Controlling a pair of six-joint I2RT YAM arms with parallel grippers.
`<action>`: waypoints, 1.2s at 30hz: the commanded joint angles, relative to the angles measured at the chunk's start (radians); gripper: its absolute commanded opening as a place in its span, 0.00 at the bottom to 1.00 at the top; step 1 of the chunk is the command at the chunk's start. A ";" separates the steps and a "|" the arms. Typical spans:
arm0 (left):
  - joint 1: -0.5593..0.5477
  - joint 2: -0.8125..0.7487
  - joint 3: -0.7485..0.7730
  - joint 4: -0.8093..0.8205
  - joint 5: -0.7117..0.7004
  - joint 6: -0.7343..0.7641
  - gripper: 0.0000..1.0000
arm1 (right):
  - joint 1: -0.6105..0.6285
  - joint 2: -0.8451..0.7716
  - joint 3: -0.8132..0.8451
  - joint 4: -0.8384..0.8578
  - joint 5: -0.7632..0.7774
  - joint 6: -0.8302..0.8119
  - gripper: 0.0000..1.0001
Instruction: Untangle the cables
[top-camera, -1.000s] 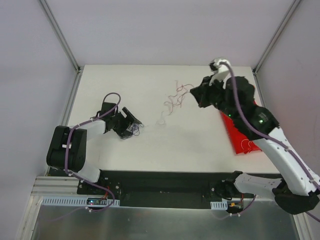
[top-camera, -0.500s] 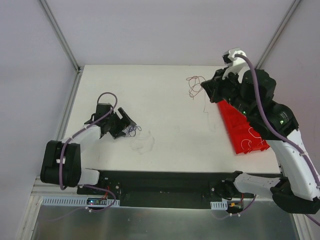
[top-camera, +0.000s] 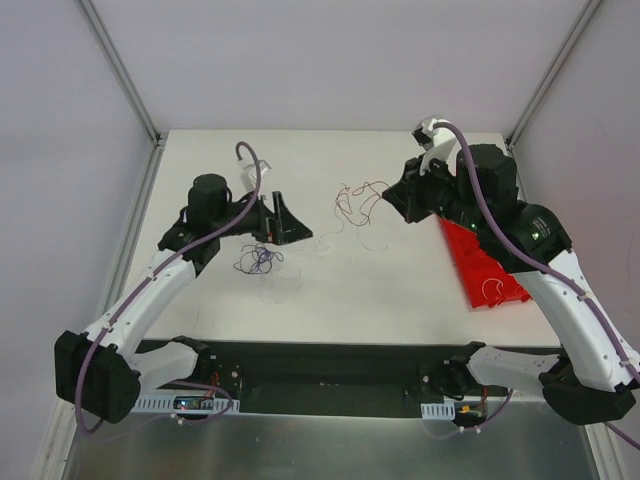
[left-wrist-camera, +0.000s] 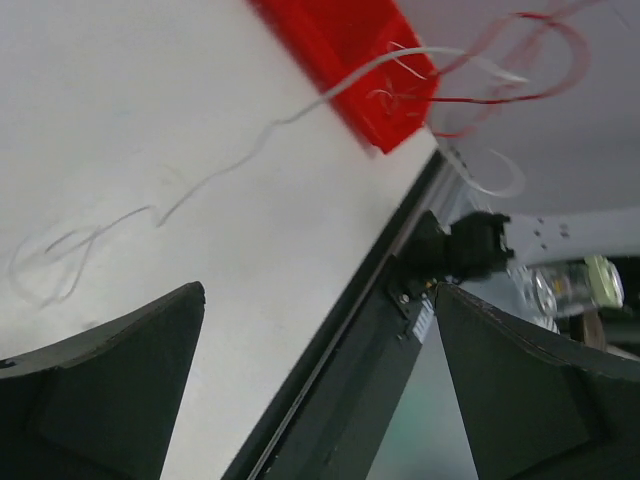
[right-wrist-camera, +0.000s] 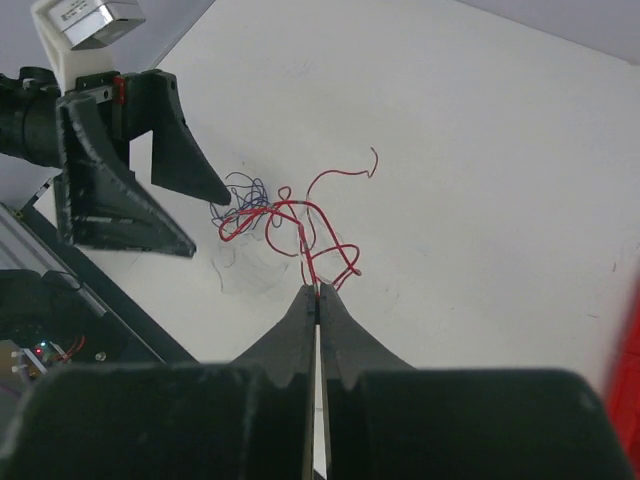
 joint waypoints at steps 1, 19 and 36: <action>-0.132 -0.037 0.092 0.085 0.119 0.073 0.99 | -0.002 -0.007 0.002 0.053 -0.083 0.027 0.00; -0.330 0.035 0.069 0.186 -0.189 0.016 0.70 | -0.002 -0.039 -0.021 0.070 -0.104 0.053 0.01; -0.288 0.098 0.245 -0.186 -0.256 0.129 0.96 | -0.151 -0.014 -0.009 -0.106 0.326 0.091 0.00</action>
